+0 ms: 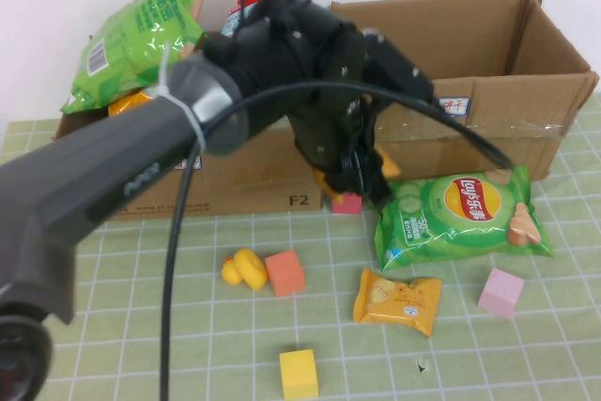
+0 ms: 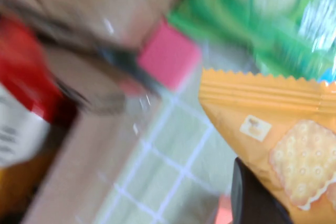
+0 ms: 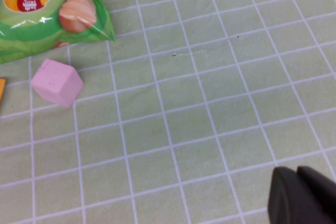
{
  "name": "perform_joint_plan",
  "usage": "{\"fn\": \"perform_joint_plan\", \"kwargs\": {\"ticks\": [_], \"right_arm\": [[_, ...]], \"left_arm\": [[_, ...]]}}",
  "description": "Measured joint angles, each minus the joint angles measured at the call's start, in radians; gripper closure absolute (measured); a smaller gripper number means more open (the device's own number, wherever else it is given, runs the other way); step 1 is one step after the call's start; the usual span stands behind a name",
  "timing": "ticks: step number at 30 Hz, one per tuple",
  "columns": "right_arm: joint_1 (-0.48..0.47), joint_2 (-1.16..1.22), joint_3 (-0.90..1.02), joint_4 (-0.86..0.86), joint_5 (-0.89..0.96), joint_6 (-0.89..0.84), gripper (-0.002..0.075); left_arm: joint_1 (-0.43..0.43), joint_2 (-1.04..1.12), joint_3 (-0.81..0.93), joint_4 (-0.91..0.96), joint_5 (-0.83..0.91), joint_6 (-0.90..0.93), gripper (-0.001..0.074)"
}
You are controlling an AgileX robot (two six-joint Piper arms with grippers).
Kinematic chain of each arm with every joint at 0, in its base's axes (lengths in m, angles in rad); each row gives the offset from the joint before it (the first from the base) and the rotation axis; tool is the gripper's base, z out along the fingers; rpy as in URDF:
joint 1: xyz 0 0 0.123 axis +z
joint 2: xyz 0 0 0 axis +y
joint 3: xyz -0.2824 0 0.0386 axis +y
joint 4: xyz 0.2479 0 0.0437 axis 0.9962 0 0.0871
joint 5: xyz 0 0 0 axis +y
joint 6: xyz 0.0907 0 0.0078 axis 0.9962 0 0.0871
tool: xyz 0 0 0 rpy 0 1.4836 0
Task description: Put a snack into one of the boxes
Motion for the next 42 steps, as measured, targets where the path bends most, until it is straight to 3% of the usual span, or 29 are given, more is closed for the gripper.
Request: {"fn": "perform_joint_plan", "kwargs": {"ticks": [9,17,19,23,25,27,30,33,36,38,42], "right_arm": [[0.0,0.0,0.0,0.0,0.0,0.0,0.0726],[0.0,0.0,0.005,0.0,-0.016,0.0,0.0726],[0.0,0.0,0.007,0.0,-0.016,0.0,0.0726],[0.0,0.0,0.007,0.0,-0.018,0.0,0.0726],[0.0,0.0,0.007,0.0,-0.018,0.0,0.0726],[0.0,0.0,0.007,0.0,-0.021,0.0,0.0727],[0.0,0.0,0.009,0.0,-0.021,0.0,0.0727],[0.0,0.0,0.009,0.0,-0.024,0.0,0.0727],[0.0,0.0,0.009,0.0,-0.024,0.0,0.0727],[0.0,0.0,0.009,0.0,-0.027,-0.002,0.0727],[0.0,0.0,0.015,0.058,-0.079,-0.119,0.0727]], "left_arm": [[0.0,-0.029,-0.042,-0.089,-0.286,0.0,0.0503],[0.016,0.027,-0.051,-0.022,-0.978,0.0,0.0503],[0.029,0.059,-0.06,-0.012,-1.062,0.0,0.0442],[0.067,0.126,-0.086,-0.039,-1.08,0.002,0.0183],[0.087,0.138,-0.09,-0.053,-1.03,0.002,0.012],[0.1,0.139,-0.098,-0.056,-0.943,0.002,0.0107],[0.107,0.11,-0.122,-0.047,-0.77,0.004,0.0182],[0.107,0.059,-0.153,-0.02,-0.602,0.004,0.0364],[0.107,-0.007,-0.174,0.028,-0.43,0.004,0.0602],[0.107,-0.057,-0.18,0.069,-0.306,-0.001,0.0678],[0.107,-0.138,-0.182,0.189,-0.078,-0.073,0.0722]]}}
